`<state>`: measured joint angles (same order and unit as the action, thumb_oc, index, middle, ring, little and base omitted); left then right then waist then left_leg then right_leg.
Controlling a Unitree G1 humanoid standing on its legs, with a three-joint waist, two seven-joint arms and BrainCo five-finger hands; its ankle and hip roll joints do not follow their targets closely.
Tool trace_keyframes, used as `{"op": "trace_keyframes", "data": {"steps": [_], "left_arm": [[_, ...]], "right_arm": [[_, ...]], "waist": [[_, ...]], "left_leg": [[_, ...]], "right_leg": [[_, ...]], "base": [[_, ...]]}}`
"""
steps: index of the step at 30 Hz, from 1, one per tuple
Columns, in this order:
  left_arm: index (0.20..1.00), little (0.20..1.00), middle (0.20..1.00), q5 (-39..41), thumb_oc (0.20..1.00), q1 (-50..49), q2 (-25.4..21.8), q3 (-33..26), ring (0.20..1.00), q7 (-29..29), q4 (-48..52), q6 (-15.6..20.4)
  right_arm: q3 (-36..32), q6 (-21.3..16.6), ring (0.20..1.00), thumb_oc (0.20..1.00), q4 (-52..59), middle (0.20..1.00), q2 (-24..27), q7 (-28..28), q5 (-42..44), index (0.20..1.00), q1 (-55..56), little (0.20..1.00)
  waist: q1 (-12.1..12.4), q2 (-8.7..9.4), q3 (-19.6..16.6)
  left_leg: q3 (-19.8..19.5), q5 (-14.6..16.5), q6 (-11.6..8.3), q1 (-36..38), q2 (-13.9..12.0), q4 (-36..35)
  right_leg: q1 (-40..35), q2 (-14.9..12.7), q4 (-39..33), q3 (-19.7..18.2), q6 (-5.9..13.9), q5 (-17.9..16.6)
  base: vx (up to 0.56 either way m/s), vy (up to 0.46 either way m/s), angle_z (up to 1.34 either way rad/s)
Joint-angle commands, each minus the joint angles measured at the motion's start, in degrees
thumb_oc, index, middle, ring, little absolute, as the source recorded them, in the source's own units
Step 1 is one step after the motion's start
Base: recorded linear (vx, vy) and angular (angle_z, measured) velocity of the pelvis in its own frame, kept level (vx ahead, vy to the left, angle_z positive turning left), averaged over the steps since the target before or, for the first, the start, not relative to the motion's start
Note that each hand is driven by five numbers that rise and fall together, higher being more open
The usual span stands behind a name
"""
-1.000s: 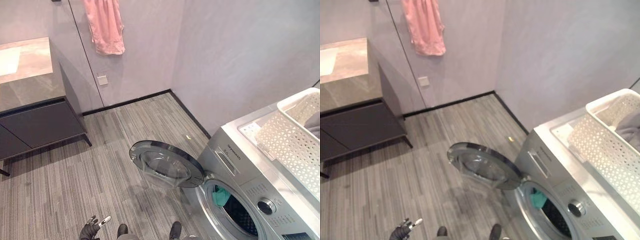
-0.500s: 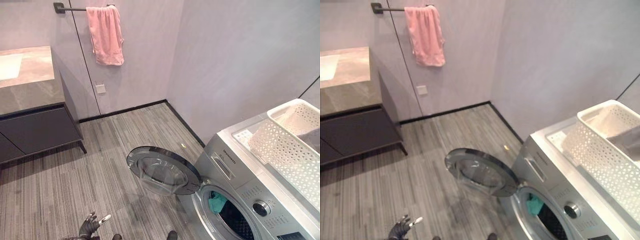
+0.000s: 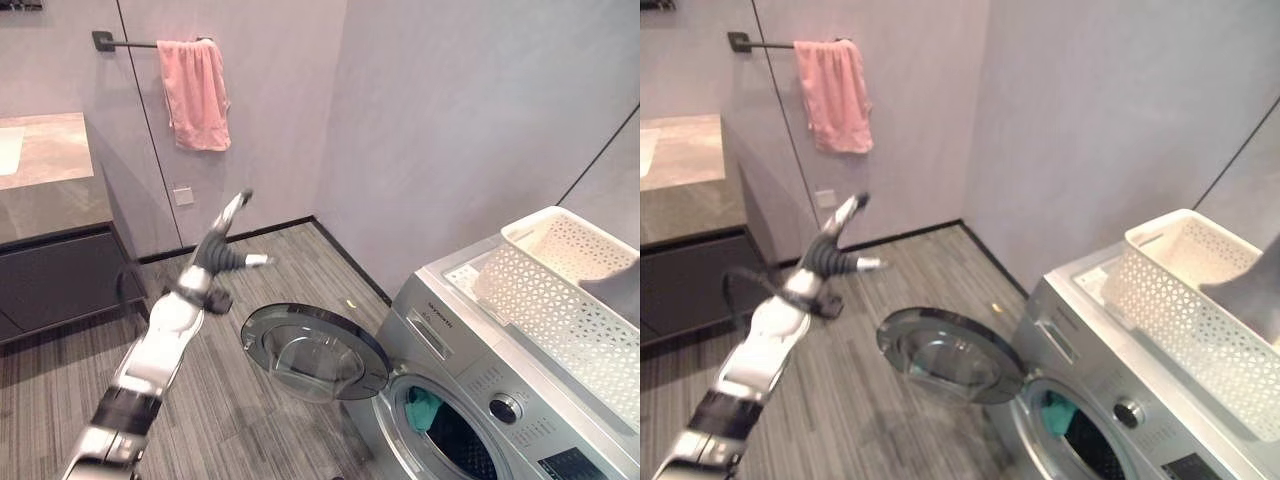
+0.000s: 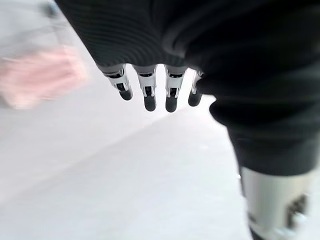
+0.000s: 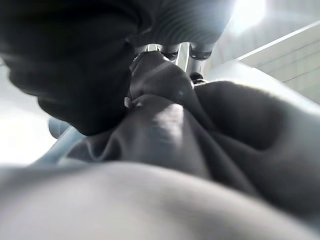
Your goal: Grab the laundry basket,head to the washer,open it,put in the laundry and shut it.
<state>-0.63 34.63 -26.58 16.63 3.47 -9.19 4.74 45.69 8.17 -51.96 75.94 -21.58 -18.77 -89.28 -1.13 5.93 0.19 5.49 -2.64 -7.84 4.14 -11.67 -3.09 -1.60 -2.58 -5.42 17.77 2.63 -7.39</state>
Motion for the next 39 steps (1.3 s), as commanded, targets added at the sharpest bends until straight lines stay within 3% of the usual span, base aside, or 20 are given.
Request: {"op": "trace_keyframes", "data": {"steps": [1,6,11,13,15,24,33,39], "left_arm": [[1.0,1.0,1.0,4.5,1.0,15.6,4.5,7.5,1.0,4.0,-7.8,-1.0],[1.0,1.0,1.0,18.5,1.0,28.2,15.5,16.7,1.0,4.1,-24.0,-2.9],[1.0,1.0,1.0,27.8,1.0,35.4,21.0,21.7,1.0,4.2,-32.4,-2.4],[1.0,1.0,1.0,33.1,1.0,41.4,25.0,24.7,1.0,4.8,-41.5,-2.3],[1.0,1.0,1.0,32.9,1.0,43.8,26.3,25.3,1.0,5.1,-46.0,-2.7],[1.0,1.0,1.0,31.6,1.0,51.4,29.0,23.8,1.0,6.5,-57.5,-3.6],[1.0,1.0,1.0,30.4,1.0,58.2,24.2,18.9,1.0,8.1,-67.8,-5.6],[1.0,1.0,1.0,33.1,1.0,58.9,22.6,17.0,1.0,8.2,-68.5,-5.5]], "right_arm": [[7.3,1.4,0.2,0.2,-3.6,0.2,-3.7,1.0,2.9,0.2,-12.4,0.2],[11.3,1.7,0.2,0.2,-6.0,0.2,-10.5,1.7,6.0,0.2,-18.3,0.2],[14.2,2.2,0.2,0.2,-6.4,0.2,-13.8,1.6,6.7,0.2,-21.9,0.2],[15.4,2.4,0.2,0.2,-8.1,0.2,-17.4,1.6,7.9,0.2,-22.7,0.2],[15.4,2.3,0.2,0.2,-8.8,0.2,-19.1,1.7,8.5,0.2,-22.5,0.2],[13.6,1.9,0.2,0.2,-9.3,0.2,-26.0,2.0,10.4,0.2,-21.9,0.2],[8.6,0.4,0.2,0.2,-5.7,0.2,-35.9,1.8,13.7,0.2,-20.4,0.2],[7.9,0.4,0.2,0.2,-2.6,0.2,-36.4,1.4,13.5,0.2,-20.6,0.2]], "waist": [[-1.5,2.45,-0.1],[-3.2,0.83,-0.1],[-4.0,-0.26,-0.1],[-4.8,-0.58,-0.6],[-5.2,-0.7,-0.9],[-6.4,-1.24,-1.7],[-10.0,-2.91,-2.7],[-11.1,-3.82,-2.6]], "left_leg": [[0.2,6.4,1.22,-0.1,-1.8,2.1],[0.3,6.0,1.31,-0.1,-1.4,1.7],[0.5,5.7,1.26,-0.2,-1.3,1.5],[1.0,5.2,1.12,0.2,-1.1,0.7],[1.3,5.1,1.1,0.5,-1.0,0.2],[2.7,5.1,1.14,1.7,-0.9,-0.4],[6.7,5.1,0.62,3.5,-1.5,-0.6],[8.6,4.8,0.13,4.2,-2.3,-0.3]], "right_leg": [[-2.0,-6.2,0.4,-3.9,5.92,8.3],[-1.4,-6.4,0.4,-4.4,6.1,8.0],[-0.8,-6.4,0.4,-5.0,6.15,7.8],[-0.6,-6.4,0.4,-5.5,6.27,7.9],[-0.7,-6.4,0.4,-5.7,6.29,7.9],[-0.8,-6.3,0.4,-7.2,6.19,8.1],[0.4,-5.1,0.4,-10.8,5.75,8.1],[1.0,-4.1,0.4,-12.5,5.41,8.3]], "base": [[0.0,0.0,0.0],[0.0,0.002,-0.01],[0.01,0.008,-0.09],[0.03,-0.003,-0.08],[0.03,-0.004,-0.03],[0.02,-0.012,-0.1],[0.02,-0.031,-0.17],[0.04,-0.059,-0.25]]}}
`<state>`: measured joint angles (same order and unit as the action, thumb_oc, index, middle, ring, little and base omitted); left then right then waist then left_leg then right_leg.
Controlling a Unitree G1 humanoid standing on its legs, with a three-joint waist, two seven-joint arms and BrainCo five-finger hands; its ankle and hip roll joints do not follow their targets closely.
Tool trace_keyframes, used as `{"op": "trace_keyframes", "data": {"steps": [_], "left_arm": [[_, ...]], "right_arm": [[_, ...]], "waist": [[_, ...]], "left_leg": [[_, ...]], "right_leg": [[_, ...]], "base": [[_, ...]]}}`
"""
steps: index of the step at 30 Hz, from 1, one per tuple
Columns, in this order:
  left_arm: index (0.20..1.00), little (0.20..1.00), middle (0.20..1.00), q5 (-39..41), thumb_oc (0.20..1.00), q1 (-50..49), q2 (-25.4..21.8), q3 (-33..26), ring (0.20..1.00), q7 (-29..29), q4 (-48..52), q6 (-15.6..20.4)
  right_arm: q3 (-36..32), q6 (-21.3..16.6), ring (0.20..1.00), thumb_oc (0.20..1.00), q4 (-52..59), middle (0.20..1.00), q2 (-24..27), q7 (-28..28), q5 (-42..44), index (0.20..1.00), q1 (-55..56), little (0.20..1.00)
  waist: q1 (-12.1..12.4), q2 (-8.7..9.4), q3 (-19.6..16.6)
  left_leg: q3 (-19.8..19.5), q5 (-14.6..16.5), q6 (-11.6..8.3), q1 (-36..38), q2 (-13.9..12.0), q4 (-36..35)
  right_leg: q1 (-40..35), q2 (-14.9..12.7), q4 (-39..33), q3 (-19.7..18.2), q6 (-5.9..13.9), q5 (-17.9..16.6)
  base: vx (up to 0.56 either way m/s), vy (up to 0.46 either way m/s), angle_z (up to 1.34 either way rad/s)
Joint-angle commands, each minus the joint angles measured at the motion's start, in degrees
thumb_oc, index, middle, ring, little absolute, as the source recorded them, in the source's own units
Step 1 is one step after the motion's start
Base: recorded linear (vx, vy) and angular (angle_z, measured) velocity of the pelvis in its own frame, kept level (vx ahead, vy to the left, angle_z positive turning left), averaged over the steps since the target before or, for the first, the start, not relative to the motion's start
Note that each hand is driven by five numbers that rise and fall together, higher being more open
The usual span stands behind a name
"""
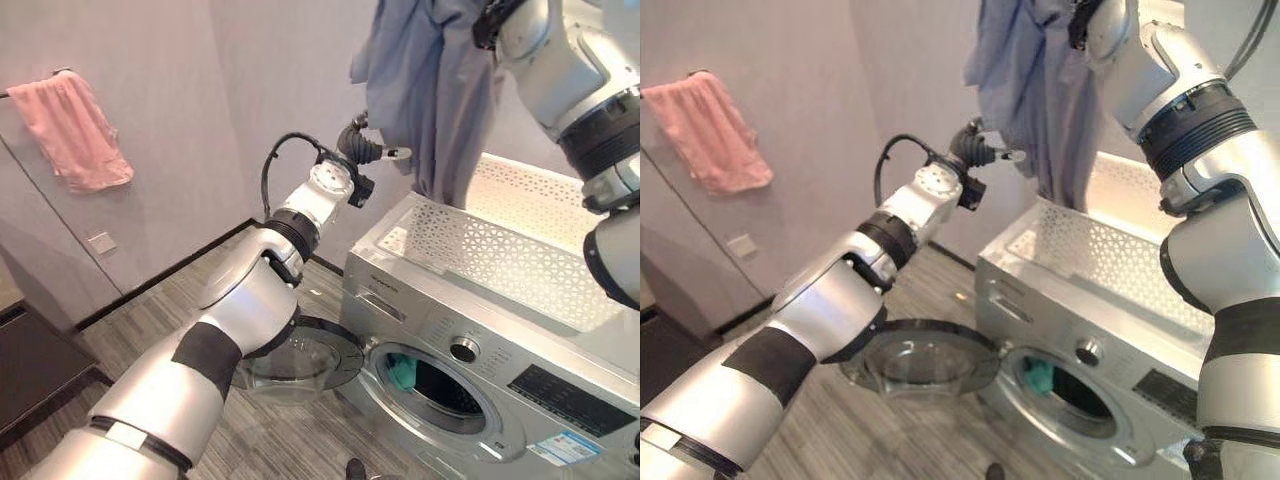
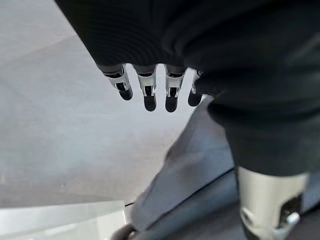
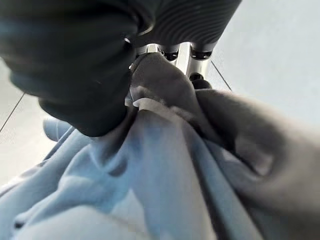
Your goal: Grab the laundry basket,head to the washer,open it,put in the laundry and shut it.
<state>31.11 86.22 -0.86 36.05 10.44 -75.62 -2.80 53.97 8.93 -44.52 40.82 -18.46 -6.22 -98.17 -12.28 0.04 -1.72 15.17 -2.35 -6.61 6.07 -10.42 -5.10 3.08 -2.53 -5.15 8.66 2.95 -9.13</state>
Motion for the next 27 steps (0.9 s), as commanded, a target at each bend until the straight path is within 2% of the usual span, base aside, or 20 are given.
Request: {"op": "trace_keyframes", "data": {"steps": [1,6,11,12,17,21,23,27], "left_arm": [[1.0,1.0,1.0,1.7,1.0,7.4,-3.2,-2.6,1.0,1.2,-2.0,2.1],[1.0,1.0,1.0,4.5,1.0,8.6,-2.6,-2.8,1.0,1.3,0.6,3.5],[1.0,1.0,1.0,9.3,1.0,10.5,-1.5,-4.1,1.0,1.7,3.4,5.3],[1.0,1.0,1.0,9.8,1.0,11.3,-1.8,-4.2,1.0,1.6,3.7,5.5],[1.0,1.0,1.0,13.5,1.0,13.5,-3.1,-5.0,1.0,1.6,4.6,6.5],[1.0,1.0,1.0,15.4,1.0,13.8,-3.4,-5.5,1.0,1.6,5.2,6.9],[1.0,1.0,1.0,16.8,1.0,13.2,-3.2,-5.7,1.0,1.9,7.4,7.8],[1.0,1.0,1.0,18.1,1.0,12.2,-3.3,-5.9,1.0,2.0,11.7,9.9]], "right_arm": [[-0.4,-0.4,0.2,0.2,-9.5,0.2,-1.2,-1.9,0.9,0.2,-11.8,0.2],[-0.9,-0.5,0.2,0.2,-7.8,0.2,-0.1,-2.6,1.2,0.2,-12.3,0.2],[-1.5,-0.9,0.2,0.2,-7.5,0.2,1.3,-3.2,2.2,0.2,-12.0,0.2],[-1.4,-1.1,0.2,0.2,-6.9,0.2,1.2,-3.1,2.1,0.2,-12.0,0.2],[-0.6,-1.2,0.2,0.2,-6.9,0.2,1.5,-3.3,1.9,0.2,-12.8,0.2],[-0.5,-1.2,0.2,0.2,-7.9,0.2,2.0,-3.2,2.4,0.2,-12.8,0.2],[-0.9,-1.0,0.2,0.2,-9.0,0.2,3.0,-3.1,3.2,0.2,-12.1,0.2],[-1.4,-1.3,0.2,0.2,-8.9,0.2,3.3,-3.6,3.4,0.2,-11.7,0.2]], "waist": [[-0.2,1.91,-0.7],[-1.2,0.65,-0.4],[-2.3,-1.48,0.9],[-2.8,-2.37,1.3],[-3.9,-4.29,2.0],[-4.0,-4.87,2.2],[-3.9,-5.12,2.6],[-4.1,-5.1,3.2]], "left_leg": [[-0.9,4.5,-1.19,2.3,-3.7,1.8],[0.1,3.9,-1.74,2.8,-4.4,1.9],[1.2,2.3,-2.63,3.4,-5.2,2.4],[2.1,1.8,-2.82,4.0,-5.3,2.3],[3.4,-0.8,-3.36,4.6,-5.6,3.1],[4.2,-2.3,-3.64,5.2,-5.9,3.9],[4.9,-4.9,-4.25,5.9,-6.8,5.6],[5.7,-6.2,-4.39,6.6,-7.4,6.3]], "right_leg": [[-3.7,-4.0,0.2,-3.5,5.04,10.2],[-3.9,-3.3,0.2,-3.8,4.62,10.8],[-4.1,-2.4,0.2,-4.4,4.24,11.5],[-3.9,-2.1,0.2,-5.0,4.2,11.5],[-2.6,-1.0,0.2,-7.0,4.0,11.3],[-2.3,0.0,0.2,-8.6,3.7,11.3],[-2.6,0.9,0.2,-9.1,3.38,11.6],[-3.0,1.5,0.2,-9.6,3.15,11.9]], "base": [[0.05,-0.097,-0.2],[0.05,-0.081,-0.11],[0.05,-0.064,-0.05],[0.07,-0.058,-0.23],[0.04,-0.048,-0.22],[0.06,-0.064,-0.4],[0.08,-0.078,-0.49],[0.05,-0.037,-0.31]]}}
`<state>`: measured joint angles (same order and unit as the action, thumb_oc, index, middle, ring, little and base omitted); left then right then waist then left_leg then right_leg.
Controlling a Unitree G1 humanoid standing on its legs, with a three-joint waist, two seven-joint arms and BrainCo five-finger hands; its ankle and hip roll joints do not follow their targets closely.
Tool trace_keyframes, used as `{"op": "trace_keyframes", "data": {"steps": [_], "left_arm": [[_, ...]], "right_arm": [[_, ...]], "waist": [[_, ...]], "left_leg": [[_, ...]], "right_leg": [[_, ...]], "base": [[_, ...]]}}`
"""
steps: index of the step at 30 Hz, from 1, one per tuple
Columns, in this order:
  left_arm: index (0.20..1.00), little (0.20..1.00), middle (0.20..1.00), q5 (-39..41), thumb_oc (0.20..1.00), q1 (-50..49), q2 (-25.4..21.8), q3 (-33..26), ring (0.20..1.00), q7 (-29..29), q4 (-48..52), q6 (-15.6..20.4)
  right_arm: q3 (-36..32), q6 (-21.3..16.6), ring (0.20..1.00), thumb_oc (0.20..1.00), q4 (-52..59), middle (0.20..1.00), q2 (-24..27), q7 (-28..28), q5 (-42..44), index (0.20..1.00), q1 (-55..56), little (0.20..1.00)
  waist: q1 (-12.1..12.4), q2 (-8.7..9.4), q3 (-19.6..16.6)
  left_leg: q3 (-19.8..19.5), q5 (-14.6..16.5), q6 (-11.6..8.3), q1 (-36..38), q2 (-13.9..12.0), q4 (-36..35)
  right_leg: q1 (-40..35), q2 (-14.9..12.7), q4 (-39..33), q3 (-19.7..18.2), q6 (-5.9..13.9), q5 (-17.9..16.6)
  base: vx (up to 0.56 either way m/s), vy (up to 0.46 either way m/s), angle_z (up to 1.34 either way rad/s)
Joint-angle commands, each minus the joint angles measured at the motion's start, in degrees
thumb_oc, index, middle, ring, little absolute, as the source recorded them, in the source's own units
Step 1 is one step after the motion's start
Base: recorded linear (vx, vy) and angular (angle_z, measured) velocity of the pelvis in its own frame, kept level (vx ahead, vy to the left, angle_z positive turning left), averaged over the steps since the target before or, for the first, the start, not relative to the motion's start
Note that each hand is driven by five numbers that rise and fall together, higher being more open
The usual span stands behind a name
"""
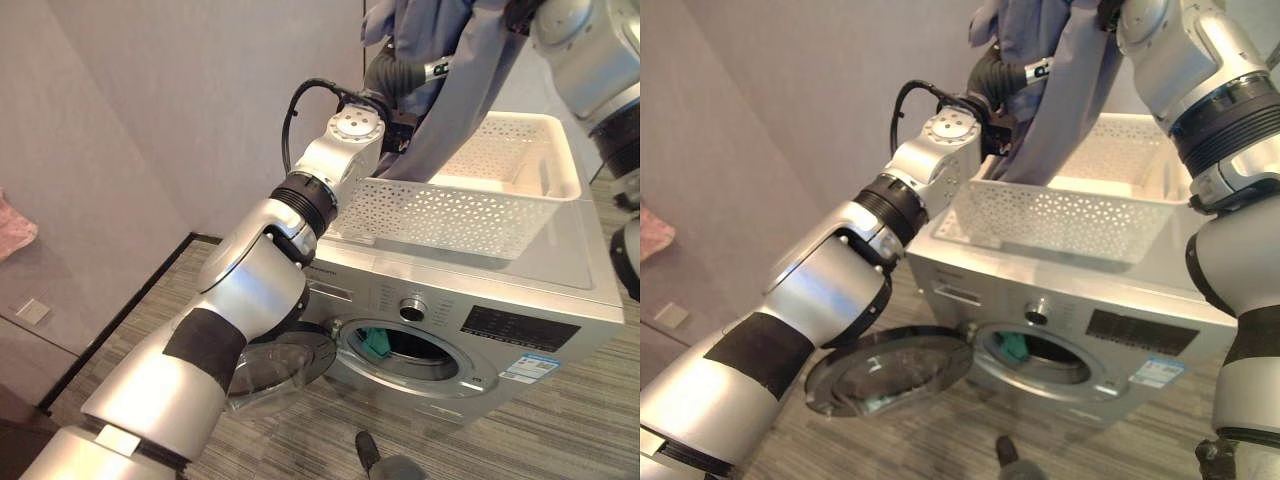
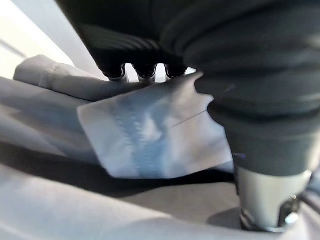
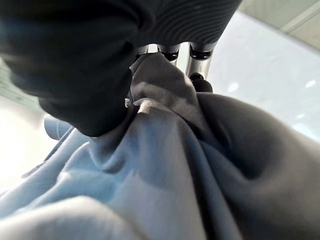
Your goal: Grab the laundry basket,head to the washer,open it,put in the laundry and shut it.
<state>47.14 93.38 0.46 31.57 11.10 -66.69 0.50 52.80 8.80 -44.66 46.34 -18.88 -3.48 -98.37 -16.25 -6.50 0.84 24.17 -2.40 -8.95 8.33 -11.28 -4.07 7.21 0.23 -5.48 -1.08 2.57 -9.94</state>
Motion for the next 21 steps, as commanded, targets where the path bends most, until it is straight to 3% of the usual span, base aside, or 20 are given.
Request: {"op": "trace_keyframes", "data": {"steps": [1,2,3,4,21], "left_arm": [[1.0,1.0,1.0,2.6,1.0,3.9,-4.7,-2.1,1.0,1.3,4.9,7.4],[0.586,0.586,0.586,2.9,0.586,3.5,-4.8,-2.5,0.586,1.2,5.0,7.6],[0.586,0.586,0.586,2.9,0.586,3.5,-4.9,-2.5,0.586,1.2,5.0,7.6],[0.2,0.2,0.2,3.2,0.2,3.0,-5.0,-3.1,0.2,1.5,5.0,7.9],[0.2,0.2,0.2,-0.1,0.2,-1.3,-3.3,-5.3,0.2,3.5,7.2,9.9]], "right_arm": [[-1.5,-1.3,0.2,0.2,-8.1,0.2,-2.1,-3.8,-0.2,0.2,-10.4,0.2],[-2.0,-1.3,0.2,0.2,-7.7,0.2,-1.9,-3.9,-0.7,0.2,-9.9,0.2],[-2.0,-1.3,0.2,0.2,-7.7,0.2,-1.9,-3.9,-0.7,0.2,-9.9,0.2],[-2.5,-1.7,0.2,0.2,-7.2,0.2,-1.4,-4.2,-1.3,0.2,-8.9,0.2],[-4.1,-3.4,0.2,0.2,-8.1,0.2,-2.5,-4.6,-1.3,0.2,-4.2,0.2]], "waist": [[-0.2,1.42,1.0],[-0.2,1.41,1.1],[-0.2,1.43,1.1],[-0.2,1.45,1.3],[0.6,2.26,1.2]], "left_leg": [[-2.9,-6.7,-2.01,4.8,-6.8,5.6],[-2.9,-7.1,-2.03,4.9,-6.8,5.6],[-2.9,-7.2,-2.04,4.9,-6.8,5.6],[-3.2,-8.0,-2.12,4.9,-6.8,5.6],[-4.2,-9.0,-2.1,6.0,-6.9,3.6]], "right_leg": [[-7.4,-0.9,0.5,0.0,3.43,12.8],[-7.4,-0.8,0.5,-0.1,3.42,12.9],[-7.4,-0.8,0.5,-0.1,3.41,12.9],[-7.5,-0.5,0.5,-0.2,3.36,12.8],[-9.6,-0.5,0.5,2.0,2.95,13.9]], "base": [[0.04,-0.023,-0.22],[0.04,-0.023,-0.23],[0.02,-0.011,-0.26],[0.02,-0.013,-0.23],[0.01,-0.005,0.05]]}}
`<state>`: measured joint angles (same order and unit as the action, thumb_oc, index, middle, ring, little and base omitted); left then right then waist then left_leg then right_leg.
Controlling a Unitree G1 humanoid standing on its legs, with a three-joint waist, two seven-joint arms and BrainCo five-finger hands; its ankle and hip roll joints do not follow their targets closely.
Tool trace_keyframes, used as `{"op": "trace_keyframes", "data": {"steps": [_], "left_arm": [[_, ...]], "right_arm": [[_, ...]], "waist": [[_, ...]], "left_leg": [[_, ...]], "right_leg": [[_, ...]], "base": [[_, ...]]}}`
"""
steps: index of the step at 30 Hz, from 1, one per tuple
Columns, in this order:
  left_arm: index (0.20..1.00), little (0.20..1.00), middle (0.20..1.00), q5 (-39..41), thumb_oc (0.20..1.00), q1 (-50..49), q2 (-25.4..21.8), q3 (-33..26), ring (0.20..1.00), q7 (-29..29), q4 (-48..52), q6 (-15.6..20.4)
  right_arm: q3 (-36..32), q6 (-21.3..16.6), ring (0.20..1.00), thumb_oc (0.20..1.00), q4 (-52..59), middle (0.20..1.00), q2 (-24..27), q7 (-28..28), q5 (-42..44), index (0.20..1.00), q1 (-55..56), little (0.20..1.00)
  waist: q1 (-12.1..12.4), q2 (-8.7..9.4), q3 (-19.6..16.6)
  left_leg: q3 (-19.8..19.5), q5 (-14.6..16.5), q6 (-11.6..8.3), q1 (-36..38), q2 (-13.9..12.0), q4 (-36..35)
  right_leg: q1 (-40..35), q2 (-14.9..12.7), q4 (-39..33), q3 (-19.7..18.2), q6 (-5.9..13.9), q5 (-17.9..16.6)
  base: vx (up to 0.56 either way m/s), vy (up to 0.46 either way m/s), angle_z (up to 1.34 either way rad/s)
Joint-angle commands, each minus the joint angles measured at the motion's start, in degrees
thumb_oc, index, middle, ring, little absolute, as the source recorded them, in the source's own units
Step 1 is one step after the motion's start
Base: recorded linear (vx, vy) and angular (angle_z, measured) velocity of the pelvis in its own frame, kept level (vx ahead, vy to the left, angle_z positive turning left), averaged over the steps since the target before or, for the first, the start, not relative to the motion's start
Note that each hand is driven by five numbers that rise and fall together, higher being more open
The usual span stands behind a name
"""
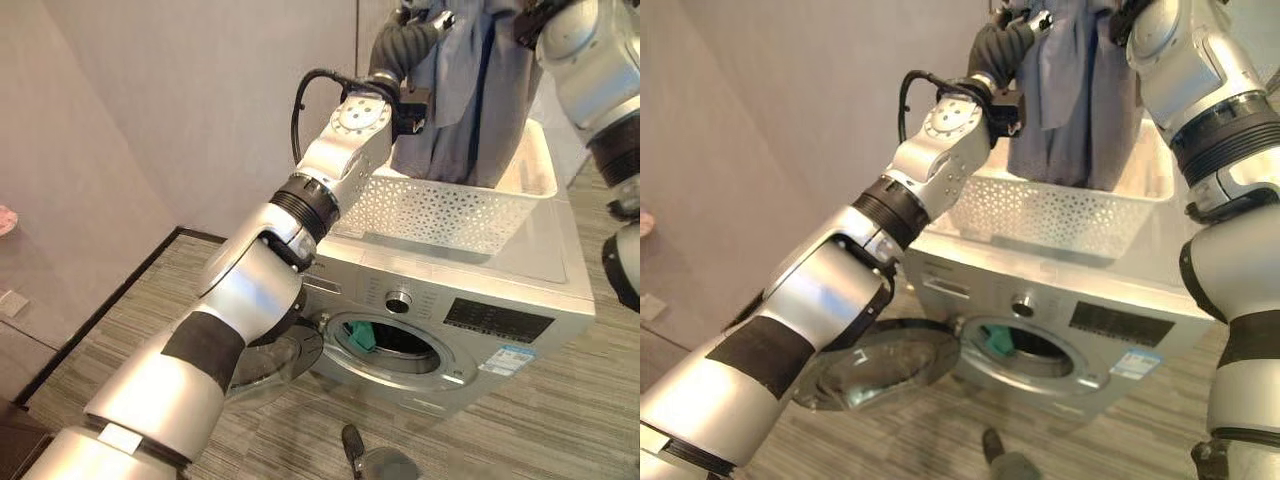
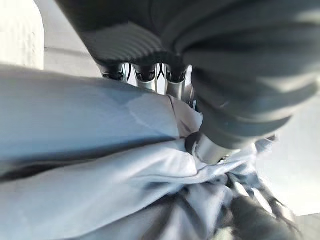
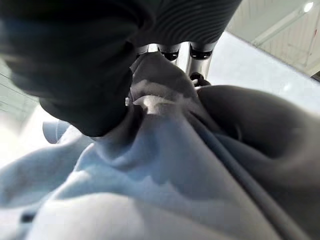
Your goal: Grab the laundry basket,head to the washer,open it,put in the laundry and shut it.
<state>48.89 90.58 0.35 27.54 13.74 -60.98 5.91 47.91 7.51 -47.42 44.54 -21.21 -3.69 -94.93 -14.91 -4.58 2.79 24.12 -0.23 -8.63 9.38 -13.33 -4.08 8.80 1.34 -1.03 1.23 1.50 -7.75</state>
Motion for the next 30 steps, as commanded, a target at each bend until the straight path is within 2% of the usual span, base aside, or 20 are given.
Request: {"op": "trace_keyframes", "data": {"steps": [1,5,7,8,11,13,19,20,22,30], "left_arm": [[0.2,0.2,0.2,-2.0,0.2,1.5,-3.3,-1.3,0.2,0.9,1.6,4.6],[0.2,0.2,0.2,-3.1,0.2,1.2,-4.1,-1.1,0.2,1.1,1.8,5.0],[0.2,0.2,0.2,-3.6,0.2,1.3,-4.4,-0.9,0.2,1.0,2.0,5.0],[0.2,0.2,0.2,-3.6,0.2,1.5,-4.7,-0.8,0.2,0.9,2.0,5.1],[0.2,0.2,0.2,-3.7,0.2,1.3,-5.2,-0.6,0.2,0.9,1.8,5.1],[0.2,0.2,0.2,-3.6,0.2,1.3,-6.4,-0.3,0.2,0.5,1.4,5.2],[0.2,0.2,0.2,-3.3,0.2,2.2,-9.9,0.4,0.2,-0.5,0.9,5.1],[0.2,0.2,0.2,-3.2,0.2,2.3,-11.7,0.4,0.2,-0.8,0.8,5.1],[0.2,0.2,0.2,-3.0,0.2,2.4,-12.6,0.4,0.2,-1.0,0.7,5.2],[0.2,0.2,0.2,-2.4,0.2,7.8,-19.7,2.5,0.2,-3.0,-0.9,5.3]], "right_arm": [[0.8,-2.3,0.2,0.2,-5.5,0.2,-0.9,-2.1,-1.0,0.2,-7.5,0.2],[0.6,-3.5,0.2,0.2,-5.8,0.2,-1.5,-1.3,0.8,0.2,-6.4,0.2],[0.9,-3.8,0.429,0.429,-6.5,0.429,-1.6,-0.5,1.3,0.429,-5.7,0.429],[0.9,-4.2,1.0,1.0,-6.9,1.0,-2.0,0.1,2.5,1.0,-5.2,1.0],[0.2,-5.6,1.0,1.0,-8.0,1.0,-3.0,1.3,6.7,1.0,-3.9,1.0],[1.0,-7.6,1.0,1.0,-9.8,1.0,-4.4,4.7,12.9,1.0,-2.6,1.0],[1.3,-9.6,1.0,1.0,-9.4,1.0,-4.1,8.5,21.0,1.0,0.2,1.0],[0.3,-10.2,1.0,1.0,-8.7,1.0,-3.4,9.6,23.5,1.0,2.0,1.0],[0.5,-10.3,1.0,1.0,-8.3,1.0,-2.9,10.3,23.5,1.0,3.1,1.0],[-0.9,-11.2,1.0,1.0,-2.0,1.0,4.9,16.5,28.4,1.0,14.8,1.0]], "waist": [[-0.7,0.44,-0.8],[-0.5,0.69,-1.0],[-0.3,0.81,-1.0],[-0.1,0.89,-1.2],[0.1,1.04,-1.3],[0.4,1.4,-1.5],[0.1,1.39,-1.8],[0.0,1.26,-2.0],[0.0,1.26,-2.1],[0.1,0.58,-2.9]], "left_leg": [[-4.2,-11.1,-2.43,5.0,-4.8,3.6],[-4.6,-11.2,-2.42,4.6,-4.7,3.4],[-4.9,-11.0,-2.45,4.6,-4.6,3.5],[-4.9,-11.2,-2.44,4.3,-4.6,3.4],[-5.1,-11.3,-2.48,4.2,-4.6,3.4],[-5.3,-11.4,-2.55,4.0,-4.5,3.4],[-5.4,-11.5,-2.72,3.8,-4.2,3.0],[-5.3,-11.5,-2.79,3.7,-4.0,2.9],[-5.3,-11.5,-2.8,3.7,-3.9,2.8],[-5.9,-11.8,-3.03,3.5,-3.7,2.8]], "right_leg": [[-11.2,-1.6,-4.0,-0.2,4.04,11.7],[-11.2,-1.8,-4.0,0.2,3.9,11.5],[-11.5,-1.9,-4.0,0.4,3.95,11.7],[-11.3,-1.9,-4.0,0.5,3.85,11.5],[-11.4,-1.9,-4.0,0.7,3.81,11.5],[-11.4,-2.0,-4.0,1.0,3.71,11.5],[-11.5,-2.4,-4.0,1.3,3.82,11.2],[-11.6,-2.6,-4.0,1.3,3.85,11.1],[-11.6,-2.6,-4.0,1.4,3.91,11.1],[-12.0,-3.3,-4.0,2.5,4.18,10.9]], "base": [[-0.01,-0.001,0.07],[0.0,0.0,0.0],[-0.02,-0.008,0.04],[-0.02,-0.006,0.06],[-0.01,-0.006,0.05],[0.0,0.0,0.0],[-0.02,0.005,0.05],[-0.01,0.017,-0.06],[-0.01,0.013,-0.06],[-0.01,0.005,0.02]]}}
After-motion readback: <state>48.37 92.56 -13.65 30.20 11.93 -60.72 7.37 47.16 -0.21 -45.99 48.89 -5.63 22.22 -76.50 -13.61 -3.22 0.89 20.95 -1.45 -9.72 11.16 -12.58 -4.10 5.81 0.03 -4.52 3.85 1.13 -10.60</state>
